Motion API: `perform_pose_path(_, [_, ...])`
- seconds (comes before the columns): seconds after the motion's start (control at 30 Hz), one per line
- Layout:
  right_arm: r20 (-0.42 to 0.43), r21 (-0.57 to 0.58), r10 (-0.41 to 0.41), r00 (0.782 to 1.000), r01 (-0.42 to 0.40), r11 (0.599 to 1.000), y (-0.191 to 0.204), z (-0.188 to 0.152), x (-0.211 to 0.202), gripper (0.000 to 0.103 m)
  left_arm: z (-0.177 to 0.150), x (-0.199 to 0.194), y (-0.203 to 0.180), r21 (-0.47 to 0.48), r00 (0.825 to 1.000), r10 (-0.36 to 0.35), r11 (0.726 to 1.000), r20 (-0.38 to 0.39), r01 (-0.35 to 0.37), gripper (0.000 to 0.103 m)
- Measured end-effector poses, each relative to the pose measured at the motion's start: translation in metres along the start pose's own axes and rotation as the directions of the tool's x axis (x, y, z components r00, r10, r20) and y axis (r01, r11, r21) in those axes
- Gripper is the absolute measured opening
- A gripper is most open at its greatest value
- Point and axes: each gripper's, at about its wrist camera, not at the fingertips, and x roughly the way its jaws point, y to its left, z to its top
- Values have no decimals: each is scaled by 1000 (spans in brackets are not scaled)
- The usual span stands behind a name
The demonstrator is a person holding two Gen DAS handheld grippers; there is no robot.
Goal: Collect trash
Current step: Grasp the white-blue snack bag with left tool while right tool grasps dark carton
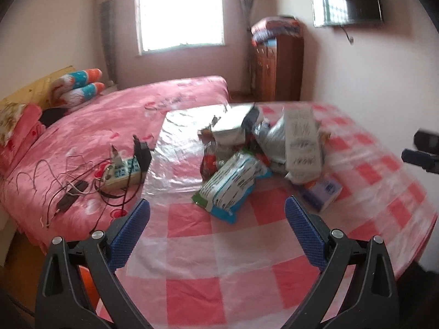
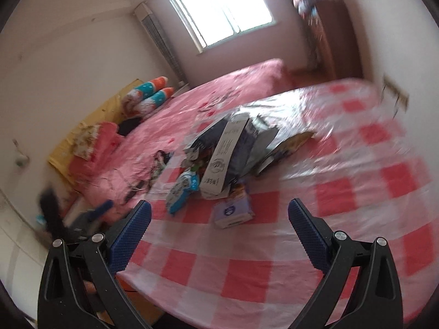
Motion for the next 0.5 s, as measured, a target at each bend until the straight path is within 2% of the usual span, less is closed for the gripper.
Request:
perform_pose_path(0.2, [-64, 101, 125, 990, -118, 988, -19, 14, 40, 95, 5, 35, 15, -20, 995, -93, 996, -41, 92, 99])
perform_pose_path(0.23, [-68, 101, 135, 989, -127, 987, -19, 16, 45, 87, 6, 41, 16, -22, 993, -103, 994, -50, 102, 99])
perform_pose_path(0.3, [-80, 92, 145, 986, -138, 986, -18, 23, 56, 80, 7, 54, 17, -23, 990, -123, 992, -70, 122, 99])
perform_pose_path(0.5, [-110, 160, 194, 975, -175, 972, -31, 39, 93, 80, 12, 84, 15, -11, 973, -199, 980, -119, 199, 99])
